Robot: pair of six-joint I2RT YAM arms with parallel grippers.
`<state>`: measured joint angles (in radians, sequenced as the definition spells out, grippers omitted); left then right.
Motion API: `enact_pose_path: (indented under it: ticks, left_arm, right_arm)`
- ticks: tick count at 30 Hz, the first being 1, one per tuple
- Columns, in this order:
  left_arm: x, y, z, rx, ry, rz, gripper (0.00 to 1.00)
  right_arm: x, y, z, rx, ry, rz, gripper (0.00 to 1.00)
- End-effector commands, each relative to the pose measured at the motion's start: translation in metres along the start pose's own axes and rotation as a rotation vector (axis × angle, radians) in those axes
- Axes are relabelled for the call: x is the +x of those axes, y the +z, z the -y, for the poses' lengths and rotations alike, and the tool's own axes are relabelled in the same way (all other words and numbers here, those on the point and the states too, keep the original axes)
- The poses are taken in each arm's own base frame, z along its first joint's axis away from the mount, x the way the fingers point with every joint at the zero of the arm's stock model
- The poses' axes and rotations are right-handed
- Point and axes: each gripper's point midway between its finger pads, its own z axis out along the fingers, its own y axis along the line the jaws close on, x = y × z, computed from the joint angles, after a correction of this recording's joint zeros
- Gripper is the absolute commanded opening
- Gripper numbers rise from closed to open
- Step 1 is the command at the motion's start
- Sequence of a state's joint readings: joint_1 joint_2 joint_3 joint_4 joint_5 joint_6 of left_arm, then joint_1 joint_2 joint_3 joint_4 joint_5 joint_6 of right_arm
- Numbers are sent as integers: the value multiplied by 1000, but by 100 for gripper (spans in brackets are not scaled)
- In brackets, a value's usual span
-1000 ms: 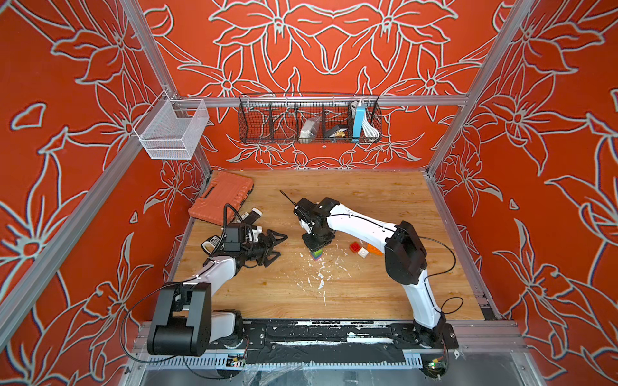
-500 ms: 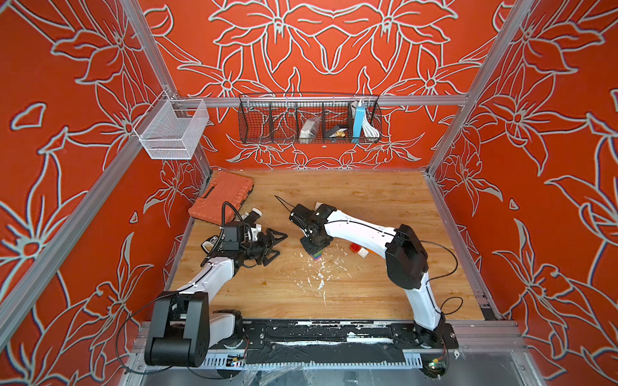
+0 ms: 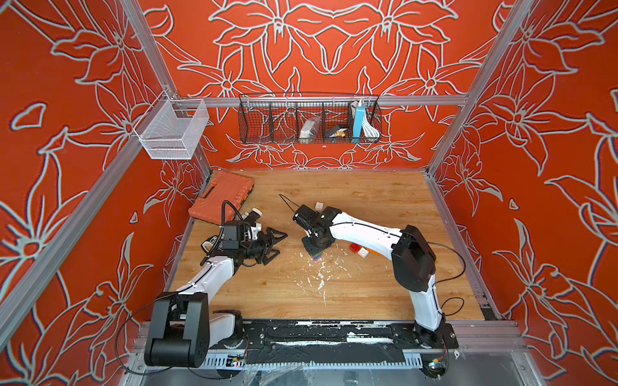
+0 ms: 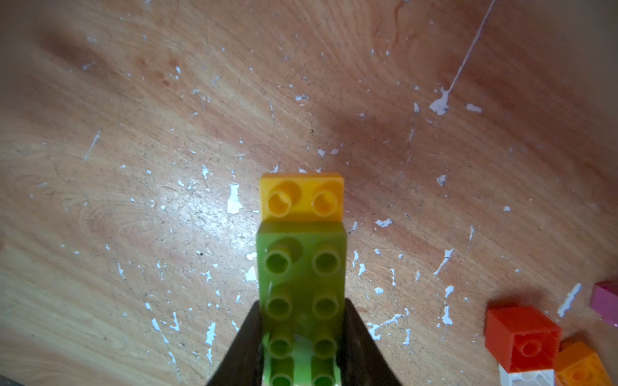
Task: Assemble the letter r with lego
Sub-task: Assemble the lego brick with the lego brick.
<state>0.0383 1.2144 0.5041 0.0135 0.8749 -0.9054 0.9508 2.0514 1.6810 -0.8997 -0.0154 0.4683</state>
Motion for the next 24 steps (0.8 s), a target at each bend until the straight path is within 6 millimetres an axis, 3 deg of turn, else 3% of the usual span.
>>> enact_pose_path:
  ticks: [1,5,12,20,24]
  left_arm:
    - [0,-2,10,13,34,-2,90]
    - [0,-1,11,12,35,-2,90]
    - [-1,0,13,12,41,-4,90]
    - [0,-1,14,7,48,-2,90]
    - [0,-4,17,-23,81,11,91]
  right_arm:
    - [63,59,6,-13,52,-259,0]
    - [73,64,15,-14,61,-277,0]
    - [85,67,33,150,-92,-279,0]
    - [100,73,32,146,-91,-331,0]
    - [118,82,31,133,-51,-402,0]
